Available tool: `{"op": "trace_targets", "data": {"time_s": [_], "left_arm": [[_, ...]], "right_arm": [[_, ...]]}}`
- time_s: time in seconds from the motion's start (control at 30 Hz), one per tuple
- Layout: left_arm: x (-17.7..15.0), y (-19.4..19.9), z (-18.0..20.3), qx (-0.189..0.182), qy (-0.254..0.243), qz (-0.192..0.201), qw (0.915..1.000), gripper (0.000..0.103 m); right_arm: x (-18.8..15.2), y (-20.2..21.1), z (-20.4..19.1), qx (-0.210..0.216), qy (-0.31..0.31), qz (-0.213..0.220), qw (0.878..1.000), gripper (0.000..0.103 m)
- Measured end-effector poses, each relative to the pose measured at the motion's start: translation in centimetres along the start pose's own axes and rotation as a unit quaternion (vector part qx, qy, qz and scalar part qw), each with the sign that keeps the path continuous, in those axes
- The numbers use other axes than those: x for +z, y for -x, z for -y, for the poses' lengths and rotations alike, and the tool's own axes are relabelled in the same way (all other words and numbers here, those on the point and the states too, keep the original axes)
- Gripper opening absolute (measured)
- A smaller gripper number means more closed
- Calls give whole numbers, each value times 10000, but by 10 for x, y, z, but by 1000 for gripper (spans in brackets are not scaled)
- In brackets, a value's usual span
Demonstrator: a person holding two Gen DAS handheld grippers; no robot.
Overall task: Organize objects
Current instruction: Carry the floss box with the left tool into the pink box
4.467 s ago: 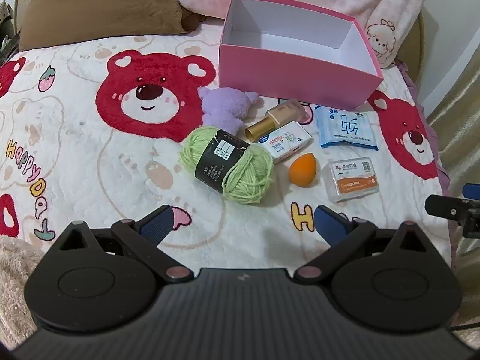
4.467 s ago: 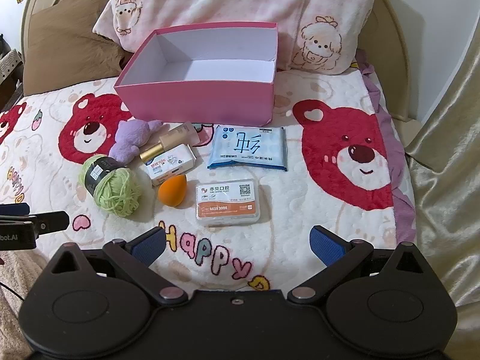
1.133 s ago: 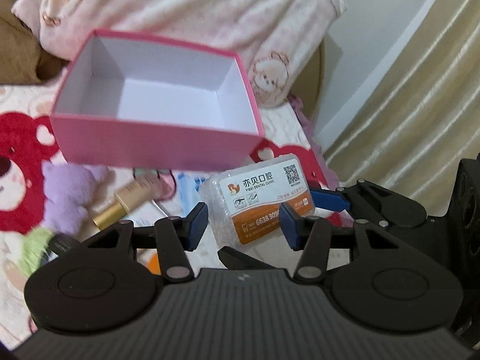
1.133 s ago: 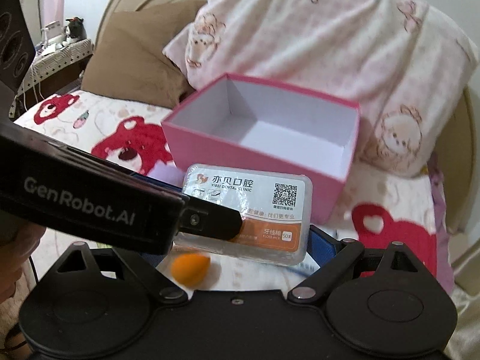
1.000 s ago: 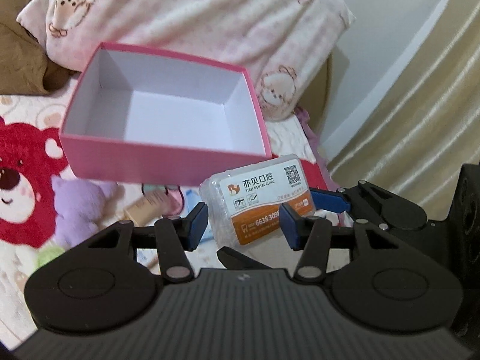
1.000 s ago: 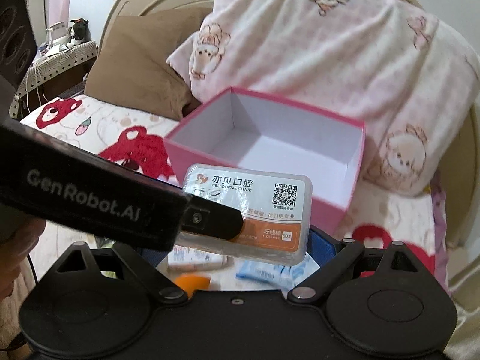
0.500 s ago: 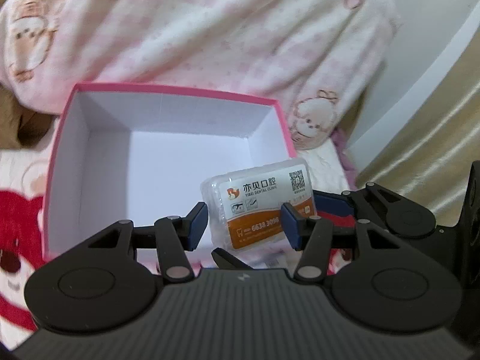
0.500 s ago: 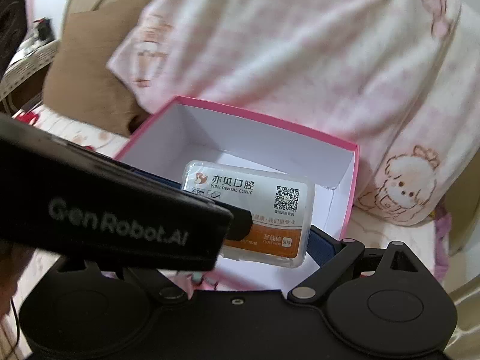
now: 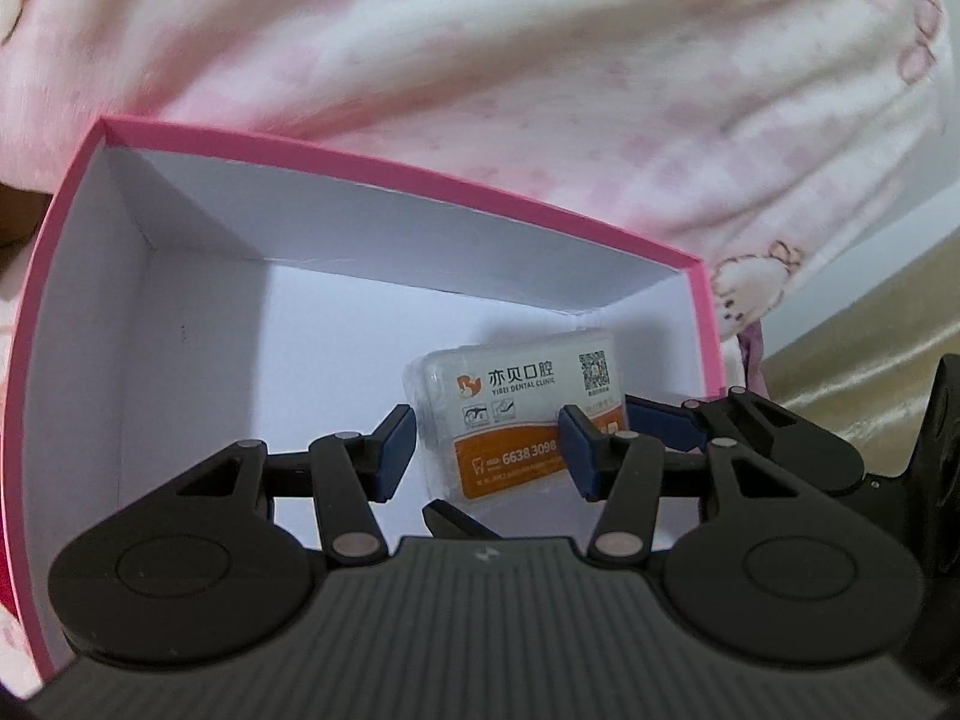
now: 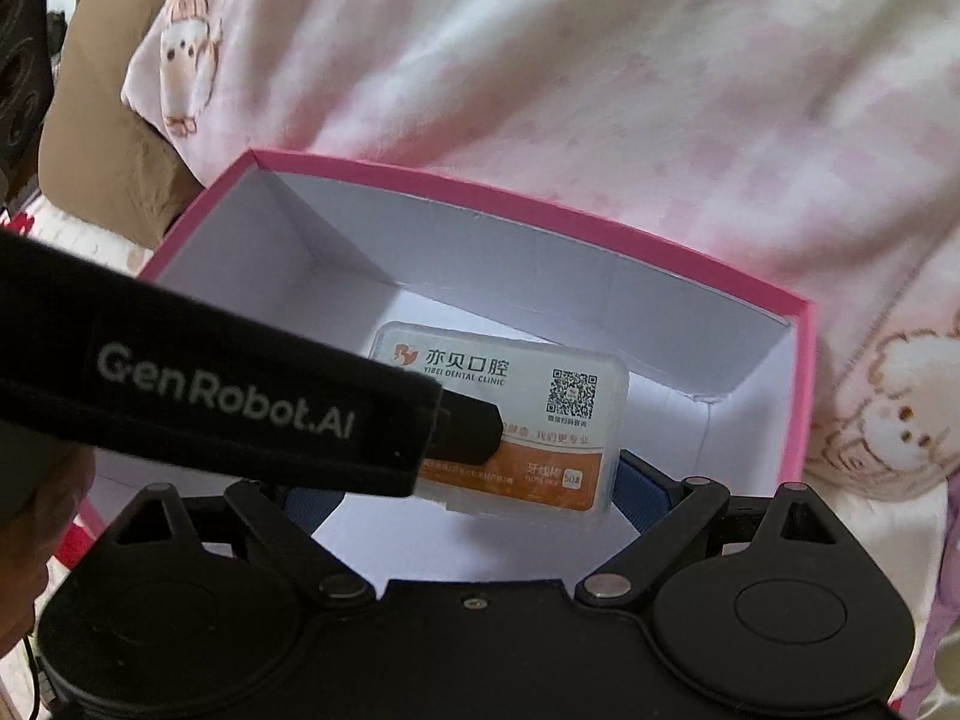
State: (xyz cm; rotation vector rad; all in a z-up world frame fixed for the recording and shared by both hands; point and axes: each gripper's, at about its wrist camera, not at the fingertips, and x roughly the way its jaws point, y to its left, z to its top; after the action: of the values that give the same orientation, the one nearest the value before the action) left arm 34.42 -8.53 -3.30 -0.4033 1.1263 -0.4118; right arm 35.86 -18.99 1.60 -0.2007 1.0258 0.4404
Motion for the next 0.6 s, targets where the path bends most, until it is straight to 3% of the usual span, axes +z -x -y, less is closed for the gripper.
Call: {"op": "trace_targets", "data": {"time_s": [0.23, 0.4, 0.6], "left_arm": [[2, -21, -18, 172, 215, -101, 9996, 50], [-1, -36, -34, 158, 773, -486, 9957, 50], [-4, -30, -28, 516, 564, -370, 9964, 50]], "right_arm": [[10, -34, -10, -6, 42, -451, 9990, 96], [8, -53, -10, 76, 55, -903, 9959, 95], [9, -42, -12, -95, 195, -735, 9971, 96]]}}
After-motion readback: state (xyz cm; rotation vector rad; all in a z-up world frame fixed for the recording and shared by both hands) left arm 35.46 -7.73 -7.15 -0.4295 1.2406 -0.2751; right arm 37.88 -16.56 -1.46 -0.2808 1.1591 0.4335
